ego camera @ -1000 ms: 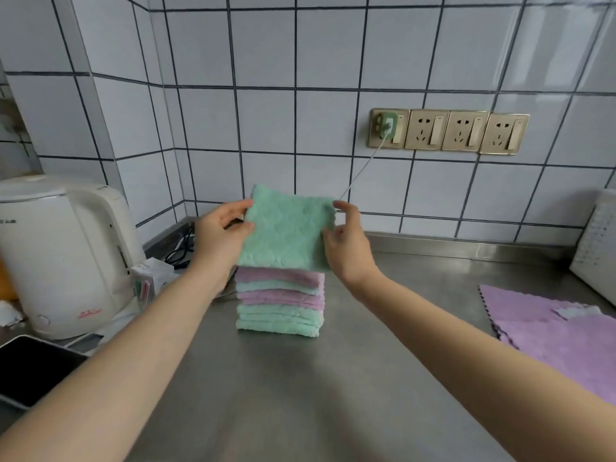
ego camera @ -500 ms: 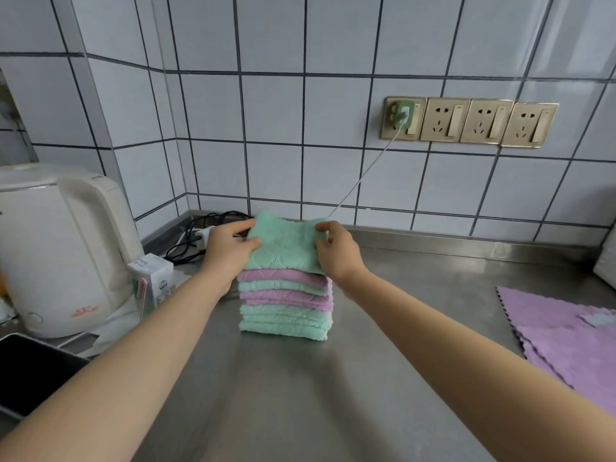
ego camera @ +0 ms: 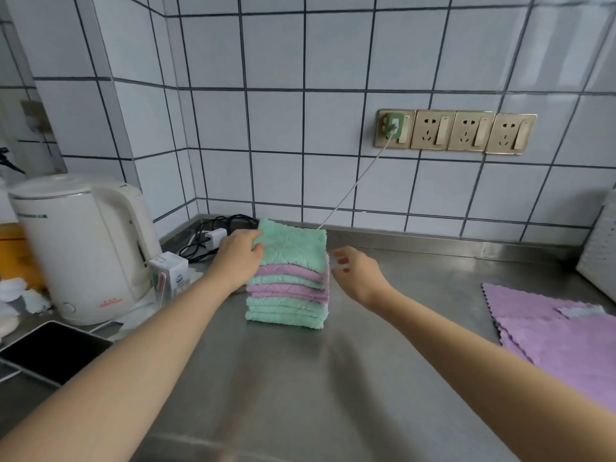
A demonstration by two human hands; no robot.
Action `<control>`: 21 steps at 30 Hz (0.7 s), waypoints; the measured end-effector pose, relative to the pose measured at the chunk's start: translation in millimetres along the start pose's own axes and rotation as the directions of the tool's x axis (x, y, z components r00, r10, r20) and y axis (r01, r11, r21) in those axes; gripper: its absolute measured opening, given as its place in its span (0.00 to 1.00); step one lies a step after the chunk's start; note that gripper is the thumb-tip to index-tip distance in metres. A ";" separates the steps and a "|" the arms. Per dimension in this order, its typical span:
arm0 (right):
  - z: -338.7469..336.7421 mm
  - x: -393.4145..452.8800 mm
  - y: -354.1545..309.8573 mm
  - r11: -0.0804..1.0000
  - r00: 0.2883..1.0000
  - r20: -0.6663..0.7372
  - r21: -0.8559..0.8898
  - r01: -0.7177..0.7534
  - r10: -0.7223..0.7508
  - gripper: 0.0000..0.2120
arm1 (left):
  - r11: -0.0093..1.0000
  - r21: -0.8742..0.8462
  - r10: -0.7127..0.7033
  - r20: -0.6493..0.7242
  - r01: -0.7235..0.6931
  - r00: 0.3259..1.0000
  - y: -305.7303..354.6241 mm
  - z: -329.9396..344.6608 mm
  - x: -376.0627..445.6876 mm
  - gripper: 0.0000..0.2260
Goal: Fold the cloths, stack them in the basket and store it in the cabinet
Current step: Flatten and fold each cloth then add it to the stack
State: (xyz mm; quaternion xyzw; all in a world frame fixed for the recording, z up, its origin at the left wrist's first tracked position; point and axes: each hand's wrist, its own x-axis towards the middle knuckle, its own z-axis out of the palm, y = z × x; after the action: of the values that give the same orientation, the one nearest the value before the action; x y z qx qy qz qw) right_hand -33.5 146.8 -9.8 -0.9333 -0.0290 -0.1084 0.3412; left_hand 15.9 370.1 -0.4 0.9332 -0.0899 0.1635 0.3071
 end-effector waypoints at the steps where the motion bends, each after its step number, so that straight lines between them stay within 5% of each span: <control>1: -5.9 -13.1 2.8 1.000 1.000 0.011 -0.003 0.018 -0.018 0.19 | 0.999 0.005 0.046 -0.065 -0.046 0.997 8.6 -1.0 -7.2 0.17; 4: -27.0 -55.2 14.7 0.995 0.996 0.022 -0.038 0.090 -0.089 0.18 | 0.993 -0.058 0.086 -0.208 -0.100 0.974 40.7 6.6 -39.3 0.14; 7: -51.7 -100.0 34.0 0.988 0.990 0.003 -0.065 0.142 -0.142 0.16 | 0.982 -0.124 0.113 -0.208 -0.141 0.972 72.1 34.0 -78.6 0.12; 15: -127.3 -204.5 123.7 0.963 0.994 -0.096 -0.268 0.028 -0.056 0.12 | 0.928 -0.259 0.272 -0.017 -0.267 0.962 151.3 128.0 -149.2 0.09; 21: -163.8 -267.5 184.8 0.876 0.987 -0.122 -0.459 -0.146 0.100 0.11 | 0.875 -0.348 0.416 0.188 -0.336 0.890 208.3 185.5 -182.1 0.10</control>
State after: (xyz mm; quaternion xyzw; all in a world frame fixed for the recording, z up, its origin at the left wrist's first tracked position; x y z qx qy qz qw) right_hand -300.5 -94.7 -63.9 -0.9816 0.0735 -0.1343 0.1140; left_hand -163.0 104.9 -93.4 0.8516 -0.3340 0.0824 0.3956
